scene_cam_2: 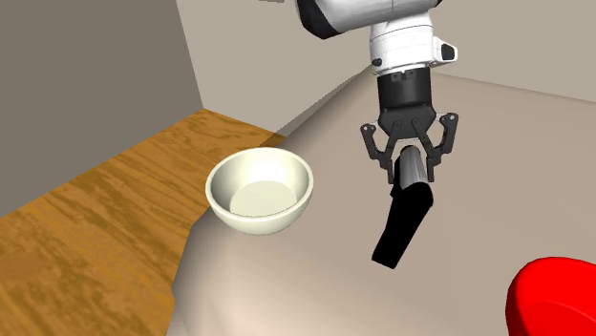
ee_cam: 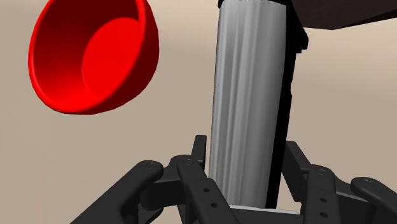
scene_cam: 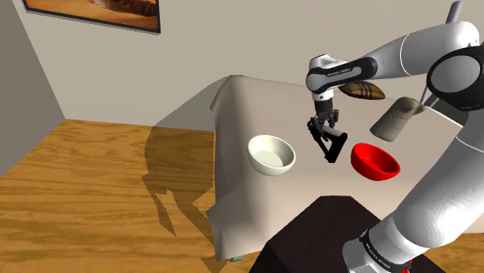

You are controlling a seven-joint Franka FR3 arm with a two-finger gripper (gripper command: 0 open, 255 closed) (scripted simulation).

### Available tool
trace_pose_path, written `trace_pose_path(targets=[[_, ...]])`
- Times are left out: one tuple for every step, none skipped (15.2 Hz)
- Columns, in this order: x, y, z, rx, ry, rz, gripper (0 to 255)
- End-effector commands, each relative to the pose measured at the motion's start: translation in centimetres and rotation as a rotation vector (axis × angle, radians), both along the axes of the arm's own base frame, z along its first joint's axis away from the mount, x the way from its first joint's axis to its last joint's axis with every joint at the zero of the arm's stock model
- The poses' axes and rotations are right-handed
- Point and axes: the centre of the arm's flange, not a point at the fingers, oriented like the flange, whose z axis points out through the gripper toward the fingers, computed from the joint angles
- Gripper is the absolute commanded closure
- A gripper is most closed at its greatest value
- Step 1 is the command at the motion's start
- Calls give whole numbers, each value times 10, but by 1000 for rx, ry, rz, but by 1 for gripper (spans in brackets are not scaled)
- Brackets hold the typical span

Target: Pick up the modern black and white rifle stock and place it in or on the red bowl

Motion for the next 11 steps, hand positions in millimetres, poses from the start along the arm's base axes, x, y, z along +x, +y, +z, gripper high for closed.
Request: trace_pose_path(targets=[[0, 1, 12, 0, 0, 0, 255], [0, 1, 17, 0, 0, 0, 255], [0, 1, 23, 0, 0, 0, 255], [0, 1, 28, 0, 0, 0, 255], [0, 1, 33, 0, 0, 0, 255], [0, 1, 38, 0, 0, 0, 255], [0, 1, 44, 0, 0, 0, 255], [0, 1, 49, 0, 0, 0, 255], [0, 1, 54, 0, 0, 0, 255], [0, 1, 60, 0, 0, 0, 255], [0, 1, 65, 0, 0, 0, 255]])
